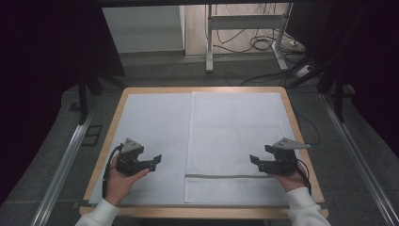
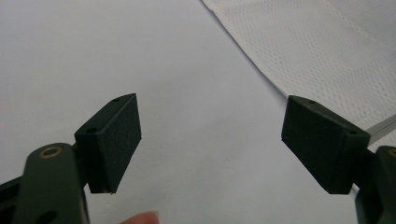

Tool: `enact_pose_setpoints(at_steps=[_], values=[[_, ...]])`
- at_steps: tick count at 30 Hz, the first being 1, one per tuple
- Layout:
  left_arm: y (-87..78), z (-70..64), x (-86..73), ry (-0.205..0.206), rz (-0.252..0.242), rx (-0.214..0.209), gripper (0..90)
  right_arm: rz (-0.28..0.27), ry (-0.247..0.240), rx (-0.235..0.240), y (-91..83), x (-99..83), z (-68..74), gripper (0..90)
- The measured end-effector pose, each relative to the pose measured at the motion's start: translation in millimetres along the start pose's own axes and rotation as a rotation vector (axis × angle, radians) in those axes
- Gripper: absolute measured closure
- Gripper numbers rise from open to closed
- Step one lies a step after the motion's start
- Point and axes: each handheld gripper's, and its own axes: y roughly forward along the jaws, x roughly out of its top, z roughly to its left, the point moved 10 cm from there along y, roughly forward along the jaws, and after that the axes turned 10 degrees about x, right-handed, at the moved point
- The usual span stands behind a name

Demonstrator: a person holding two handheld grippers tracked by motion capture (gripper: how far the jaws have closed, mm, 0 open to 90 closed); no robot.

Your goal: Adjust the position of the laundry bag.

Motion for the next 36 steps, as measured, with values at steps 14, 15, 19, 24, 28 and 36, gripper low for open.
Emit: enact_pose_setpoints(at_steps=[14,15,19,24,28,36], values=[[-4.2,-15.1,-2.8,0.018,0.024,-0.071,21.0,-0.019,-0.063,-0.029,-5.8,-5.4,-2.8,23.3],[-3.4,-13.3,-3.9,0.025,0.034,-0.059,20.7,-0.025,-0.077,-0.059,-5.6,-5.5,-4.7,25.6],[-0.8,-7.9,-5.5,0.014,0.044,-0.040,20.1,-0.050,-0.068,-0.076,-5.9,-0.1,-10.2,25.9],[-1.8,-8.2,-2.7,-0.003,0.033,-0.039,20.2,-0.023,-0.040,-0.050,-4.0,-4.7,-5.9,25.7],[-2.3,-11.7,-0.2,0.007,0.023,-0.036,22.3,0.002,-0.006,-0.040,-2.5,-7.4,-2.3,25.4],[2.4,-12.0,-2.1,-0.011,0.052,-0.034,24.1,-0.009,0.013,-0.043,-3.7,-4.0,-2.3,25.4]])
